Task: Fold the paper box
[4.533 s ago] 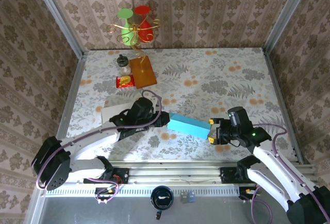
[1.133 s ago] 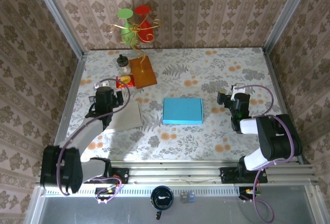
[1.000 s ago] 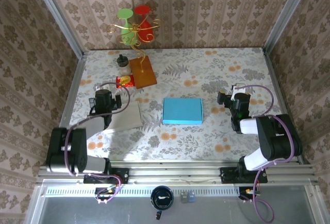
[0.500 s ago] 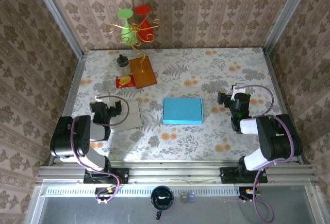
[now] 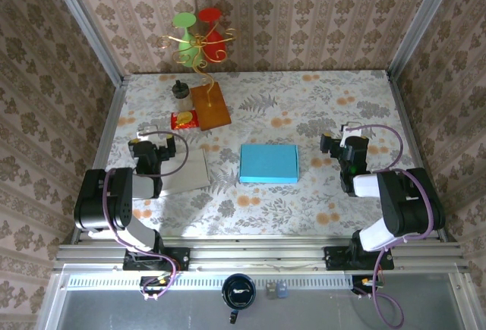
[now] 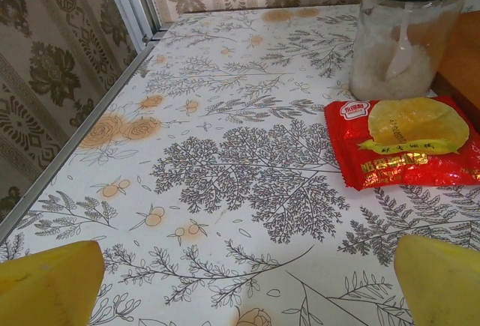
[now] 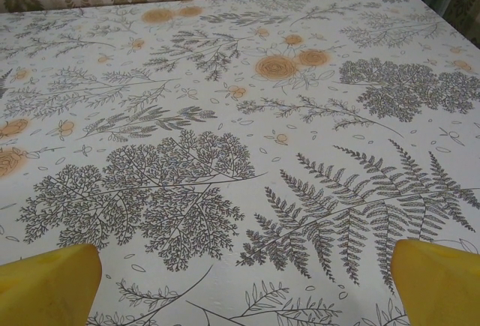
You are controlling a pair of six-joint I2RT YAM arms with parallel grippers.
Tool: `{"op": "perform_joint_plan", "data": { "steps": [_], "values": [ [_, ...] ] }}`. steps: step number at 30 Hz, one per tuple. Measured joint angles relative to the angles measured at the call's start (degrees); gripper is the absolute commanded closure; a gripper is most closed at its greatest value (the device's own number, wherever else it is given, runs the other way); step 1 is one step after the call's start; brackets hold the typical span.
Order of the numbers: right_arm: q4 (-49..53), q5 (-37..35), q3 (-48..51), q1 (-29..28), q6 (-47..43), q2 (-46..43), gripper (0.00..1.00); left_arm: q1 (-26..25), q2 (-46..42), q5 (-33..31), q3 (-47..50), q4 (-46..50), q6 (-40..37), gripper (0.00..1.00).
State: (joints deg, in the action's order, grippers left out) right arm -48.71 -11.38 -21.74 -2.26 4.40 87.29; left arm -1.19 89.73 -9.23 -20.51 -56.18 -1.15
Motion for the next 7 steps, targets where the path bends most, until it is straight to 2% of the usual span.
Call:
{"op": "perform_joint_plan", "data": {
  "steps": [7],
  "values": [
    [0.02, 0.00, -0.02, -0.26, 0.00, 0.00, 0.00, -0.33, 0.00, -0.20, 0.00, 0.44, -0.02, 0.00]
  ]
}}
